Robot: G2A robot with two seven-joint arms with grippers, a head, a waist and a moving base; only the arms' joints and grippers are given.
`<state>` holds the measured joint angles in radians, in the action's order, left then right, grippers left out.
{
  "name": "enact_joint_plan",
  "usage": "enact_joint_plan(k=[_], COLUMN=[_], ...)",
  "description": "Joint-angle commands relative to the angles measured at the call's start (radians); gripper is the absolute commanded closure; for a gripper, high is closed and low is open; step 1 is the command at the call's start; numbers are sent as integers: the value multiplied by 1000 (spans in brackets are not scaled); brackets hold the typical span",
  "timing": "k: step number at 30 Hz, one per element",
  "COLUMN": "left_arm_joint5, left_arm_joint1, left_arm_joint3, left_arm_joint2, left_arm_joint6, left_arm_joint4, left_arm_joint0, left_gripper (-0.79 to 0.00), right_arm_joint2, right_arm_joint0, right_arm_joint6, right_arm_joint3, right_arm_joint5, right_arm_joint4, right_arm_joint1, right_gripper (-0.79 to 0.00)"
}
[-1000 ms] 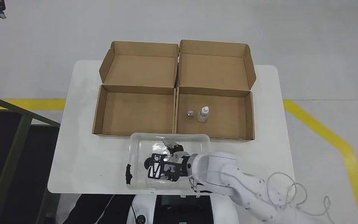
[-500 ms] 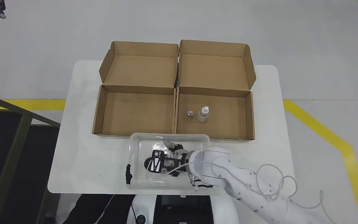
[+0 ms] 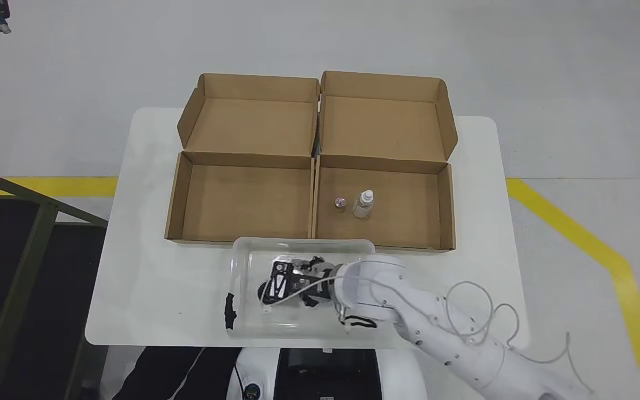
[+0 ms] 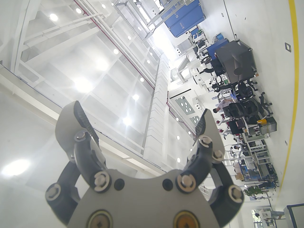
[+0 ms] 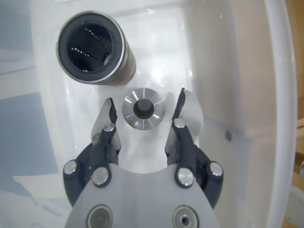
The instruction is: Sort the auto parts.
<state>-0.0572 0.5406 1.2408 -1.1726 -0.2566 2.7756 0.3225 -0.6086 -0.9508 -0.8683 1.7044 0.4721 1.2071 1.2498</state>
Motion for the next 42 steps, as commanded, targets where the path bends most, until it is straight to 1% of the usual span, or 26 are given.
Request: enact_joint_plan(k=[1, 4, 5, 9, 17, 24, 29, 32, 42], left_arm_joint5=[0, 0, 0, 0, 0, 0, 0, 0, 0], left_arm_joint1=[0, 0, 0, 0, 0, 0, 0, 0, 0], left_arm_joint3=[0, 0, 0, 0, 0, 0, 0, 0, 0], left_arm_joint2=[0, 0, 0, 0, 0, 0, 0, 0, 0], left_arm_joint6=[0, 0, 0, 0, 0, 0, 0, 0, 0], left_arm_joint4=[0, 0, 0, 0, 0, 0, 0, 0, 0], left_arm_joint0=[0, 0, 0, 0, 0, 0, 0, 0, 0], left_gripper=[-785, -785, -785, -785, -785, -785, -785, -785, -785], right_arm_joint2=[1, -4, -7, -22, -76, -158, -222, -256, -381], right_arm_joint0=[1, -1, -2, -11, -71, -142, -188, -210, -272], right_arm_joint6=[2, 3, 3, -8, -34, -59, -55, -36, 95], right_arm_joint3=[-4, -5, -3, 20, 116, 261, 361, 408, 515], right_arm_joint5=[0, 2, 3, 14, 8, 32, 62, 79, 117], right_arm_joint4=[1, 2, 1, 6, 18, 1, -55, -108, -266], right_arm_joint1=[2, 3, 3, -1, -21, -49, -66, -74, -95], right_gripper=[-345, -296, -265, 0, 0, 0, 0, 0, 0])
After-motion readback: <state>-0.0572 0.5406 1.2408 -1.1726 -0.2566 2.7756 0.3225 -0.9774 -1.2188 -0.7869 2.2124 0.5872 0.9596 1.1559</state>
